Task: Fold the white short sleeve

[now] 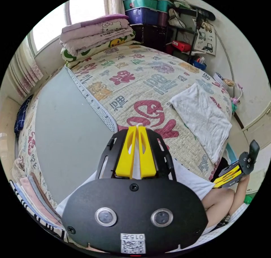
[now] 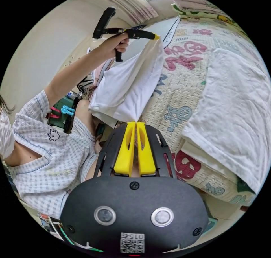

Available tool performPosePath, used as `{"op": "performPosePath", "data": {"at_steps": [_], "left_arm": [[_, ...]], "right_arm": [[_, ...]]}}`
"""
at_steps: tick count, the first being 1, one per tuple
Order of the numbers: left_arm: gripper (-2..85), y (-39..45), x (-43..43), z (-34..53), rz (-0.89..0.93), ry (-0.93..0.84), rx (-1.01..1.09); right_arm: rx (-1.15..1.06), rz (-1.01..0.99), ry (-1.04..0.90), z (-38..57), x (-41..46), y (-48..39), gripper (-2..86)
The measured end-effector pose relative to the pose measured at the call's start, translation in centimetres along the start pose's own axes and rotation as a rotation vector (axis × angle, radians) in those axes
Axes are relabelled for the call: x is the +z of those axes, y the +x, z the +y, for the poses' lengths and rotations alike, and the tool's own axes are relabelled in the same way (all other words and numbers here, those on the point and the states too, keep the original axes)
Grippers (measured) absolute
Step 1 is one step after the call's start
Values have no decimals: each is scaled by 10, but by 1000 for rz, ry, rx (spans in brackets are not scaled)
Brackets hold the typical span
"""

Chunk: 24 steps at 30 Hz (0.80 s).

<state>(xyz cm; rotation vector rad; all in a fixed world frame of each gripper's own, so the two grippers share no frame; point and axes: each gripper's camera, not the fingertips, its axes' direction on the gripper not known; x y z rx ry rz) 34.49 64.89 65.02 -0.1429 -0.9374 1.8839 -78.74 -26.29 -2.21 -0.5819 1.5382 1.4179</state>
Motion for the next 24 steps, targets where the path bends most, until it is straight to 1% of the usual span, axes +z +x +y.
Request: {"op": "performPosePath", "data": {"at_steps": [2,3,5,6,8,9,10,12,14,15,17,18,20,21,23,24], "left_arm": [[3,-20,-26,11,62,99,-47],[3,-26,-32,15,80,122,-58],[3,-49,-55,33,148,200,-101],[3,-55,-60,40,167,217,-110],[3,-85,-79,75,246,280,-135],[3,-93,-84,86,265,292,-136],[3,-111,-93,110,293,312,-137],[4,-140,-105,154,310,331,-134],[4,-186,-118,223,293,333,-134],[4,-198,-121,242,281,332,-134],[4,-246,-124,319,203,318,-145],[4,-258,-123,340,177,312,-154],[5,-302,-102,416,76,255,-198],[5,-311,-94,433,48,229,-206],[7,-343,-52,492,-61,98,-255],[7,-350,-43,505,-79,72,-272]], "right_arm": [[43,21,129,21,-16,13,-3],[51,21,163,27,-20,16,-3],[43,-1,304,51,-33,22,-3],[31,-8,336,57,-36,22,-3],[-50,-25,439,78,-39,15,-3],[-81,-24,451,81,-37,11,-3],[-159,-30,457,84,-28,0,-3],[-281,-63,416,79,-6,-18,-3],[-442,-152,314,60,42,-43,-3],[-475,-175,279,54,57,-50,-3],[-571,-249,126,26,128,-75,-3],[-585,-269,86,19,149,-82,-3],[-602,-339,-103,-6,249,-107,-3],[-607,-339,-149,-9,276,-113,-2],[-608,-224,-300,-10,374,-125,-2],[-599,-198,-322,-8,393,-125,-1]]}}
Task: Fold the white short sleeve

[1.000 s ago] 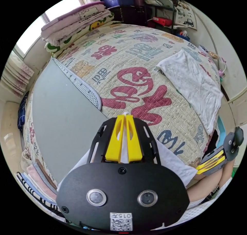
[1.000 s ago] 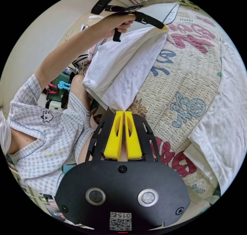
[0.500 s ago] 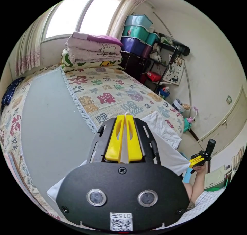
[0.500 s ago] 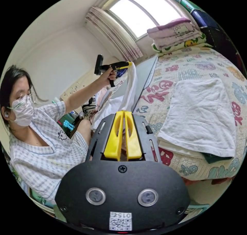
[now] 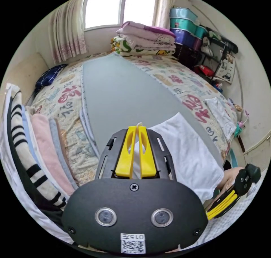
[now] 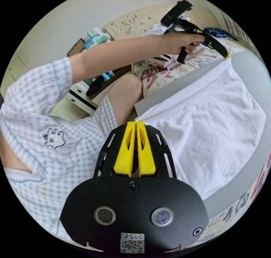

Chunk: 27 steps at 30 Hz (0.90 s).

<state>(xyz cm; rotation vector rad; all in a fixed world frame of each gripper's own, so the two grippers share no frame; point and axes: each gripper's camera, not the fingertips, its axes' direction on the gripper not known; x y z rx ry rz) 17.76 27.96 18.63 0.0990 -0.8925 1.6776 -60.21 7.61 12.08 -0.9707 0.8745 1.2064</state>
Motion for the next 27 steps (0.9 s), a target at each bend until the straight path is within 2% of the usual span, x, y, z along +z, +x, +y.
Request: {"op": "performPosePath", "data": {"at_steps": [3,7,12,17,20,23,27], "left_arm": [[12,-40,20,54,-17,-45,-74],[21,-67,9,113,-25,-7,-49],[64,-84,21,163,78,24,-46],[84,-100,71,207,175,80,-119],[85,-111,96,216,253,78,-163],[80,-109,107,220,254,82,-143],[40,-107,119,235,301,94,-155]], "right_arm": [[11,9,-84,0,54,15,1],[-141,-41,-153,21,82,19,12],[-99,94,-85,44,115,57,56],[-70,197,-124,57,176,96,91],[-91,240,-187,65,209,113,87],[-136,276,-196,77,226,128,69],[-168,268,-221,89,239,152,30]]}}
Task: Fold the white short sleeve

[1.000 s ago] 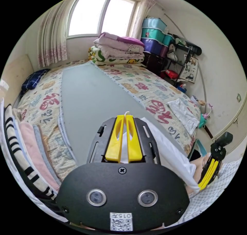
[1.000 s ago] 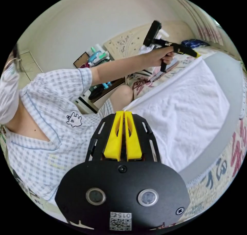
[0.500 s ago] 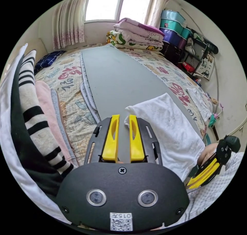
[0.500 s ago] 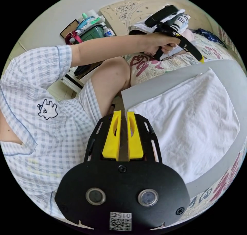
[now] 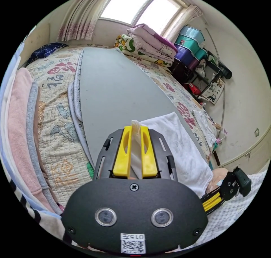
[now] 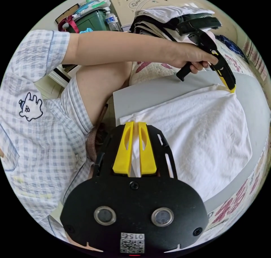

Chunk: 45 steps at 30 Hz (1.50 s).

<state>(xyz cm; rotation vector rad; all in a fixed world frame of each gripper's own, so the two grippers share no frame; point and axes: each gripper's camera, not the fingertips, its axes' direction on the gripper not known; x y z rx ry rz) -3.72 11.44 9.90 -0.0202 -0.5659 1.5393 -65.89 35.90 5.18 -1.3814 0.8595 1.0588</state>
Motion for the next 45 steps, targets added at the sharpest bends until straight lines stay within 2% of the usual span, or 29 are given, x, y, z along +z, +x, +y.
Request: {"op": "performPosePath", "data": {"at_steps": [9,11,16,19,24,28,31,33,36,41,45], "left_arm": [[9,-5,-55,39,32,71,-51],[8,3,-66,49,-9,63,-45],[7,17,-51,53,-113,-35,-41],[7,21,-43,54,-124,-87,-86],[8,32,-78,50,-170,-50,-123],[5,71,-112,38,-327,27,-42],[5,114,-116,25,-226,51,89],[5,134,-104,17,-214,-1,121],[5,151,-81,6,-291,-119,129],[5,196,-95,-9,-383,-153,210],[5,233,-136,-9,-406,-146,276]], "right_arm": [[-25,-263,94,47,11,46,2],[-47,-313,115,58,14,51,1],[-52,-225,-7,65,57,52,1],[-27,-255,-10,69,71,57,3],[-37,-230,-9,83,78,54,8],[-50,-209,8,93,91,48,11],[-44,-202,12,91,104,42,12],[-53,-181,-2,89,109,37,12],[-76,-102,-24,84,115,21,13],[-124,168,-100,62,132,-31,20],[-127,304,-136,53,139,-60,30]]}}
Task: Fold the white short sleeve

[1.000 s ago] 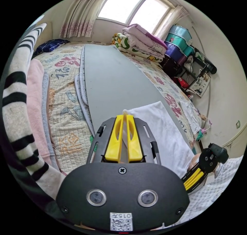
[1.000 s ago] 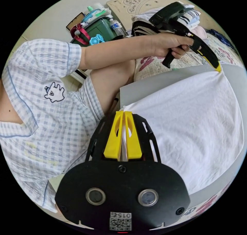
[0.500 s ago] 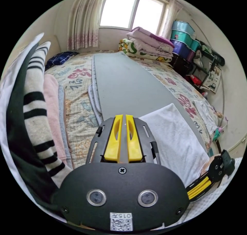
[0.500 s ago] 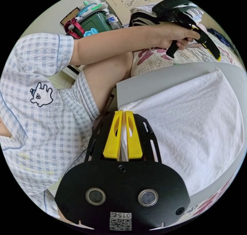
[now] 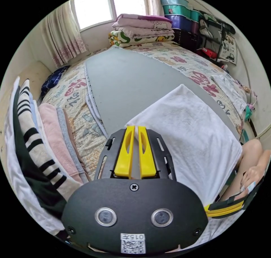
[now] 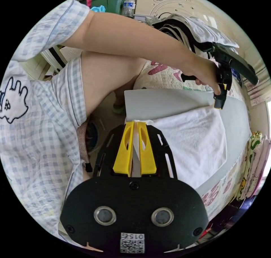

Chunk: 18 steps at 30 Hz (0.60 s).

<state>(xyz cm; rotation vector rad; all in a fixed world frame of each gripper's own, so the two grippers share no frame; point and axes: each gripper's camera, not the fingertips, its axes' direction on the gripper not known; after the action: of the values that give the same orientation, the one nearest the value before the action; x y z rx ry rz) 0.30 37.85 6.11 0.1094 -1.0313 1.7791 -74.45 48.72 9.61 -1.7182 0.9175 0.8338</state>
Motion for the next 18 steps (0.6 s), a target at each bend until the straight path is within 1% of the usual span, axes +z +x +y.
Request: {"op": "performPosePath", "data": {"at_steps": [1,3,5,6,8,9,11,12,14,16,18], "left_arm": [[6,7,-24,3,16,21,29],[8,18,-63,6,64,46,80],[14,32,-112,17,136,64,98],[17,36,-123,24,170,72,95],[30,55,-157,63,332,100,87],[35,60,-163,76,366,107,82],[50,81,-176,126,459,103,49],[54,87,-177,138,470,97,41],[67,109,-181,177,464,60,31],[74,126,-184,195,430,50,42],[77,140,-191,202,399,41,59]], "right_arm": [[21,14,-11,-2,-1,-7,34],[42,-25,-10,1,-5,-16,48],[92,-137,29,12,-16,-25,52],[113,-160,47,16,-20,-26,52],[250,-198,136,37,-38,-23,52],[296,-192,154,44,-43,-20,52],[510,-135,212,76,-62,-1,52],[570,-117,223,85,-66,5,53],[781,-52,265,123,-83,29,58],[869,1,290,144,-93,42,68],[932,7,270,155,-95,55,81]]}}
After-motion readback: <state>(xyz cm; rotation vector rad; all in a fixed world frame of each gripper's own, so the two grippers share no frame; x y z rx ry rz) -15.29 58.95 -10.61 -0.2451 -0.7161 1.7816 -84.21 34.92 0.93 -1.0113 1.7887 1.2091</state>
